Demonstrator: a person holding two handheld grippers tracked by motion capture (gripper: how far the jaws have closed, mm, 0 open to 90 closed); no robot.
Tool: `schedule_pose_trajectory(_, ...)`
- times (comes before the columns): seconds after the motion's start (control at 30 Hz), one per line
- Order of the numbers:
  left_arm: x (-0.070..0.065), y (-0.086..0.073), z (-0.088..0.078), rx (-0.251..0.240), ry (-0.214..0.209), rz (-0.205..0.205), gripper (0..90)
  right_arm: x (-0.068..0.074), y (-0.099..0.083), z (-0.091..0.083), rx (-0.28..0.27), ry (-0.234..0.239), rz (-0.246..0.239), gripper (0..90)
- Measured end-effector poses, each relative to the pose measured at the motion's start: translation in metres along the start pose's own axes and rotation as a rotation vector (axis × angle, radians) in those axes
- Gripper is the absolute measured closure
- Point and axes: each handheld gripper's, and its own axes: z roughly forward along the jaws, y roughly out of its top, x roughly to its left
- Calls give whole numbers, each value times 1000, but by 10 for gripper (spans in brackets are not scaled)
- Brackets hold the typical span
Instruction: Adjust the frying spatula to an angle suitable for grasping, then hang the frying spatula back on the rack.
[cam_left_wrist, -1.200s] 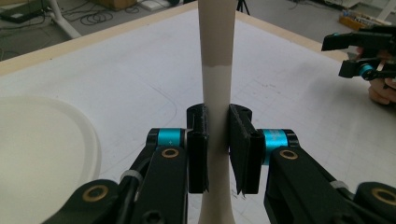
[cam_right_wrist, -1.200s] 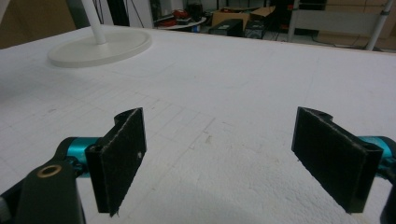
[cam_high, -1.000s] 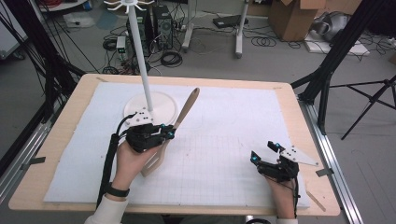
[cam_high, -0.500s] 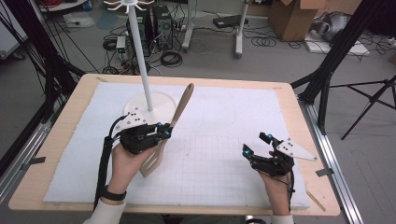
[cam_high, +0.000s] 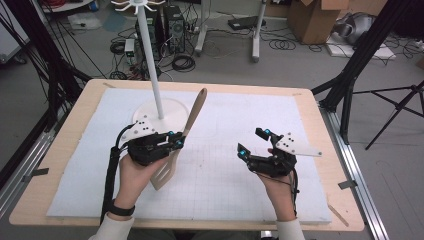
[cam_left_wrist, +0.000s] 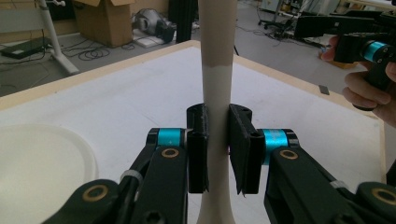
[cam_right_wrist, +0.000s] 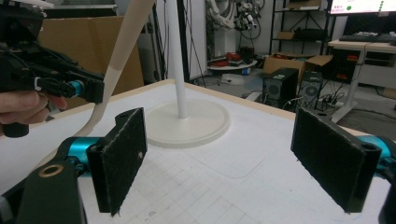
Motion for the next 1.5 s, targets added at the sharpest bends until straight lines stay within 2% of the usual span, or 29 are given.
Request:
schedule_pose_trajectory(0.23,1,-3,-2,3,2,2,776,5,6,11,17,11,-23,171)
schedule_pose_trajectory(0.47,-1,-3,-1,-9,-3,5,775,12,16,22,8,39,-18,171)
schedule_pose_trajectory(0.6,-4,-3,1,-14,0,7,775,18,26,32,0,61,6,171)
schedule_pose_trajectory(0.63,-6,-3,2,-19,0,13,775,21,31,38,-12,81,30,171)
schedule_pose_trajectory(0.67,-6,-3,2,-19,0,13,775,21,31,38,-12,81,30,171)
schedule_pose_trajectory(0.7,-8,-3,3,-26,4,16,775,26,36,44,-20,106,43,171)
schedule_pose_trajectory(0.73,-8,-3,3,-26,4,16,775,26,36,44,-20,106,43,171)
schedule_pose_trajectory(0.77,-10,-4,4,-30,11,21,775,33,41,50,-21,127,47,171)
schedule_pose_trajectory(0.8,-10,-4,4,-30,11,21,775,33,41,50,-21,127,47,171)
schedule_pose_trajectory(0.83,-12,-4,5,-34,9,25,775,39,44,56,-19,141,46,192)
schedule_pose_trajectory(0.97,-17,-4,7,-47,17,41,775,49,50,68,5,135,51,243)
schedule_pose_trajectory(1.13,-19,-4,8,-66,18,49,775,54,52,83,34,100,82,311)
schedule_pose_trajectory(1.2,-20,-4,8,-72,17,53,775,56,52,85,35,96,90,319)
schedule_pose_trajectory(1.5,-25,-4,9,-83,38,80,775,62,55,99,13,74,165,462)
